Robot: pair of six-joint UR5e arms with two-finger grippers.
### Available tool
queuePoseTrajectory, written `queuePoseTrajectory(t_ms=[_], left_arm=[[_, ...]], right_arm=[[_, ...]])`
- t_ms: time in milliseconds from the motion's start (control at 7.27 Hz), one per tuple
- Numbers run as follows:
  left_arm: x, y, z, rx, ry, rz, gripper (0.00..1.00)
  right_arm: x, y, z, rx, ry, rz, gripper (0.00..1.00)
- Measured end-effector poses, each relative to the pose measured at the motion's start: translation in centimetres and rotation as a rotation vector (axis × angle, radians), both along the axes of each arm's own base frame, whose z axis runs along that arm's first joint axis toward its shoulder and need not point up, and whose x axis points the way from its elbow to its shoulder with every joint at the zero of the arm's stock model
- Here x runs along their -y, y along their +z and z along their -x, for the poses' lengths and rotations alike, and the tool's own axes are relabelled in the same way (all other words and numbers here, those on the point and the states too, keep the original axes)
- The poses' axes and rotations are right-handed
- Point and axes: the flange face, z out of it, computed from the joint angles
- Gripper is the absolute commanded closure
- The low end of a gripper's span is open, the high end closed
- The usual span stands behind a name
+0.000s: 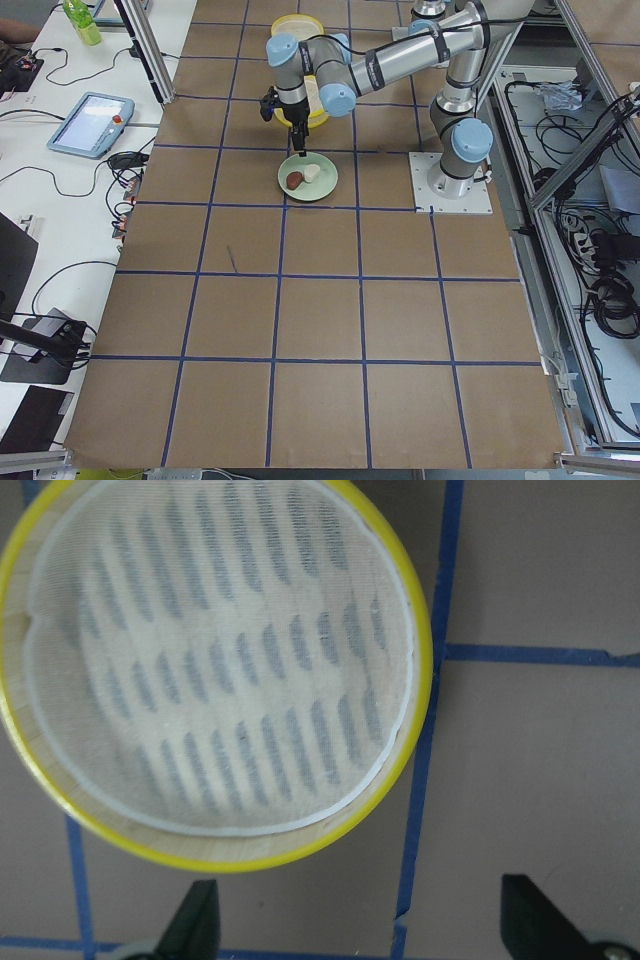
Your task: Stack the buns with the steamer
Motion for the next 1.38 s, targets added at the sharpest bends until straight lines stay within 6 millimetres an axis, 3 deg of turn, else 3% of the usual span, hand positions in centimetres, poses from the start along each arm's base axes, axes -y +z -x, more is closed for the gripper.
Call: queuePoseTrajectory(t_ms=[138, 412, 688, 825, 962, 1100, 1375], left_arm=[[0.0, -1.7, -0.1, 0.006, 0.026, -0.017, 0.01], [-0.6, -3.9, 0.4, -0.026, 0.051, -0.049, 0.06], [-0.6, -5.6, 0.7, -0.057, 0.061, -0.068, 0.52], [-0.5, -6.3, 0.7, -0.059, 0.061, -0.072, 0.75], [-0.5, -6.6, 0.7, -0.057, 0.062, -0.073, 0.9], [-0.3, -6.3, 0.6, -0.05, 0.07, -0.062, 0.96], [-0.1, -4.0, 0.9, -0.028, 0.124, -0.008, 0.97]], right_arm=[[0.9, -3.2, 2.0, 0.0, 0.02, 0.024, 0.23], [1.3, -6.9, 2.9, 0.029, 0.026, 0.037, 0.65], [1.2, -8.0, 2.8, 0.049, 0.024, 0.036, 0.92], [1.2, -8.1, 2.8, 0.052, 0.023, 0.035, 0.93], [1.2, -8.1, 2.8, 0.052, 0.022, 0.035, 0.94], [1.4, -7.7, 3.0, 0.049, 0.019, 0.041, 0.94], [2.2, -5.4, 3.5, 0.048, 0.015, 0.059, 0.94]])
